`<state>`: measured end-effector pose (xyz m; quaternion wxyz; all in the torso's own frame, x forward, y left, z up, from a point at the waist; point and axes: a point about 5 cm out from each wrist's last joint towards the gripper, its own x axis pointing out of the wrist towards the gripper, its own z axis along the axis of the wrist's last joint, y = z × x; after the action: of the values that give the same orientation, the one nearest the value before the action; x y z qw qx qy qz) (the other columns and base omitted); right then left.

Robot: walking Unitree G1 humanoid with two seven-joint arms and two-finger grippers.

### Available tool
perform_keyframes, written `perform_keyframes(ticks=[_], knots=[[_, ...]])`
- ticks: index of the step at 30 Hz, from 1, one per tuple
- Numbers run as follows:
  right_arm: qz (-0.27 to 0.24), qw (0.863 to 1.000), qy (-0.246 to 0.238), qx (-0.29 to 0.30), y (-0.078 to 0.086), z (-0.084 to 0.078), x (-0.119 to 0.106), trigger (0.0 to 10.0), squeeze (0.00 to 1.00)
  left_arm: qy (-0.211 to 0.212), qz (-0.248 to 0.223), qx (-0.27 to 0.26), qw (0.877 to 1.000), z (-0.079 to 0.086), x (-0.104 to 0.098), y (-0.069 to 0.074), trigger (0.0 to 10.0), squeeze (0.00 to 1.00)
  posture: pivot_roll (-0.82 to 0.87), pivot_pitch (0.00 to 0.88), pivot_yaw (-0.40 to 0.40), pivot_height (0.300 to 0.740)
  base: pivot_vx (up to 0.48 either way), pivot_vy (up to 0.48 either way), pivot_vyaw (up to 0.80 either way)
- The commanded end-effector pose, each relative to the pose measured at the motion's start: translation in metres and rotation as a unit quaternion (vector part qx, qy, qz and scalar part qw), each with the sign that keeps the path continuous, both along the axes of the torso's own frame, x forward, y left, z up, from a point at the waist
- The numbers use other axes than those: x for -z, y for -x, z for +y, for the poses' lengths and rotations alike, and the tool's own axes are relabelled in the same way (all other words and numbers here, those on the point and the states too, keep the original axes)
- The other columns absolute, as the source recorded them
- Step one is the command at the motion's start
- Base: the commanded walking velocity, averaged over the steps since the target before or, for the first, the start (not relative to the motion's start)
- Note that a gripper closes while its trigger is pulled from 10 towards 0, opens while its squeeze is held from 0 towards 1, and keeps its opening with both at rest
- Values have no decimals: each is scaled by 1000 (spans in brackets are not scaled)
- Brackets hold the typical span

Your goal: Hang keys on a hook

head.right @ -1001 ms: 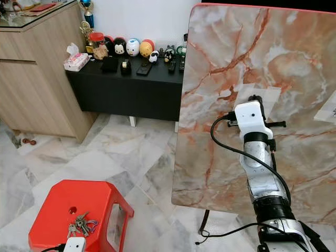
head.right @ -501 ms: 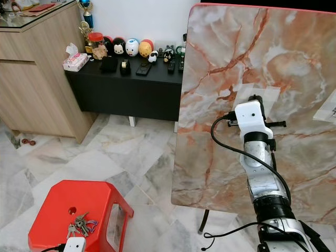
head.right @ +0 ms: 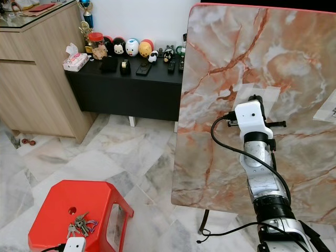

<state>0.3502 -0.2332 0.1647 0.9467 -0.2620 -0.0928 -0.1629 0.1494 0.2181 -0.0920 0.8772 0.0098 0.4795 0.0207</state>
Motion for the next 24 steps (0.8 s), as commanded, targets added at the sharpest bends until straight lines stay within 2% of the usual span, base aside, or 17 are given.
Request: perform_keyframes(ticks=[1, 11, 24], knots=[[-2, 1000, -11, 10, 0, -1, -1, 10000, 0, 1, 6, 1, 1000, -1, 1, 2, 10000, 0, 36, 11, -32, 740, 0, 0, 0], [-1, 1000, -14, 12, 1, -3, 0, 10000, 0, 2, 5, 1, 1000, -2, 1, 2, 10000, 0, 37, 10, -33, 740, 0, 0, 0], [-5, 1000, -18, -5, 8, 6, 6, 10000, 0, 2, 5, 0, 1000, -2, 1, 1, 10000, 0, 38, 10, -35, 740, 0, 0, 0]])
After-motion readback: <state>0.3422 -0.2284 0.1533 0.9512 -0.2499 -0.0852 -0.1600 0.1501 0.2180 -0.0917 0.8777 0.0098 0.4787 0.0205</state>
